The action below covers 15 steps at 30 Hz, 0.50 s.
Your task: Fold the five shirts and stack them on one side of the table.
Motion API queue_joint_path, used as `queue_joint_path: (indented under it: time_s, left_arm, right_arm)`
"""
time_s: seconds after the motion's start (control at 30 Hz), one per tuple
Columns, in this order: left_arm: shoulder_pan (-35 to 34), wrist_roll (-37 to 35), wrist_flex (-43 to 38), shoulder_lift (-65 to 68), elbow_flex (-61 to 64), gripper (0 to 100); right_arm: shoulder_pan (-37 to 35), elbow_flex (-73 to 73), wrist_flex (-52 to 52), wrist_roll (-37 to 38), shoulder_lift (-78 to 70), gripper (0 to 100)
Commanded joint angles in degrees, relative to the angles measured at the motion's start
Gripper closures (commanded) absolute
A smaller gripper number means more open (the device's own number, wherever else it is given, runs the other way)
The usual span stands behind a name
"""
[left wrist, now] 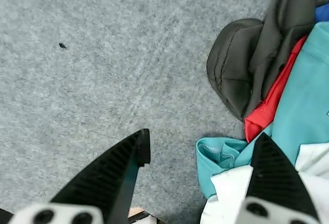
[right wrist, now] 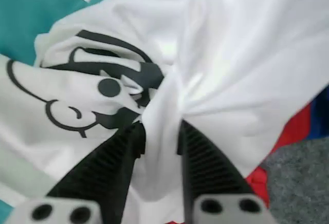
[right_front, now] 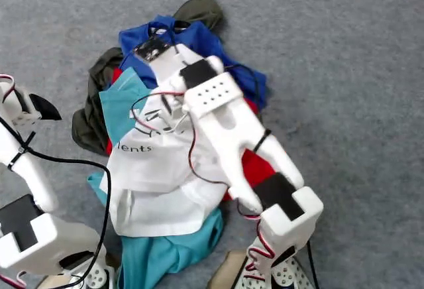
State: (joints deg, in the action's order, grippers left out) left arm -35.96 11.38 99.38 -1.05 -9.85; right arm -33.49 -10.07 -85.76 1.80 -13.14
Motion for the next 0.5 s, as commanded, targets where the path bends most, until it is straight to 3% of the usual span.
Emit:
queue_joint_path:
  time_s: [0.0,0.23,0.47]
  left_arm:
    - [-0.26,0.70,0.09,-2.42,0.62,69]
    - [-0.35,0.79,0.09,-2.42,1.05,69]
    - [-0.26,0.79,0.09,-2.42,1.05,69]
  right_arm:
    - [4.18,-6.64,-3.96,0.62,0.31,99.5]
    - [13.05,-25.10,-15.47,0.88,0.31,99.4]
    - [28.09,-36.53,-16.09,5.71,0.22,99.4]
